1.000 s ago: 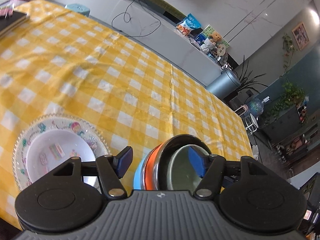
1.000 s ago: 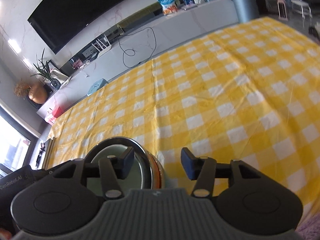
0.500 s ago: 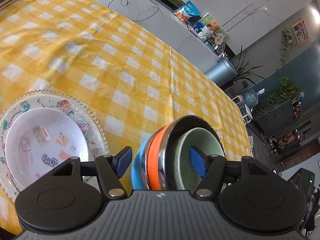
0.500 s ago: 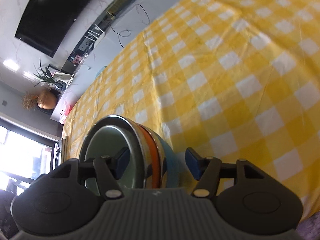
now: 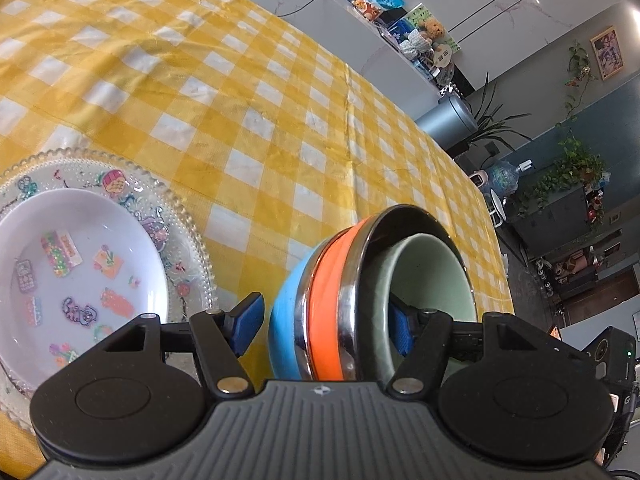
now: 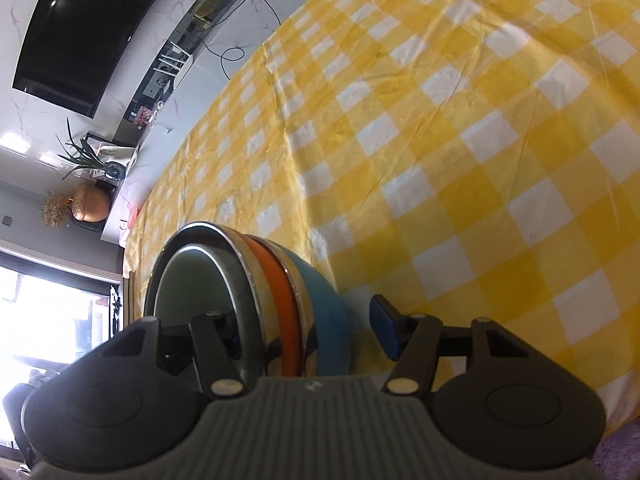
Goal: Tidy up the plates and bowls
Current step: 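Lift the nested bowl stack with both tools and lower it onto the saucer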
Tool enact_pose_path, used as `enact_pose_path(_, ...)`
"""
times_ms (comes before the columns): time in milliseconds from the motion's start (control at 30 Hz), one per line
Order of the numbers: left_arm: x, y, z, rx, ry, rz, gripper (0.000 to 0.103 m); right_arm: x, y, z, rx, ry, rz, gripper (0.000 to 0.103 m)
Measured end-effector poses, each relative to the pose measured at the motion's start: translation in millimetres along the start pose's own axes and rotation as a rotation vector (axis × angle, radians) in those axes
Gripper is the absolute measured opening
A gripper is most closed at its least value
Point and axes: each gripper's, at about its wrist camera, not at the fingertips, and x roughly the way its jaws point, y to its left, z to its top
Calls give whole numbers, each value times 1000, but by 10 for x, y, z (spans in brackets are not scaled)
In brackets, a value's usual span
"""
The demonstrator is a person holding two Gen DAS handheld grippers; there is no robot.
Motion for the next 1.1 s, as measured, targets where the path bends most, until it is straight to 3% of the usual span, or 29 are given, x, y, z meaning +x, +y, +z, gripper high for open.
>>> enact_pose_path(333,90,-13,-14,2,39,-4,69,21,-7,26,14,23,32,49)
enact_pose_path(1100,-1,-82,-29,22,14,2,64,-43,46,-46,0,3,5,44)
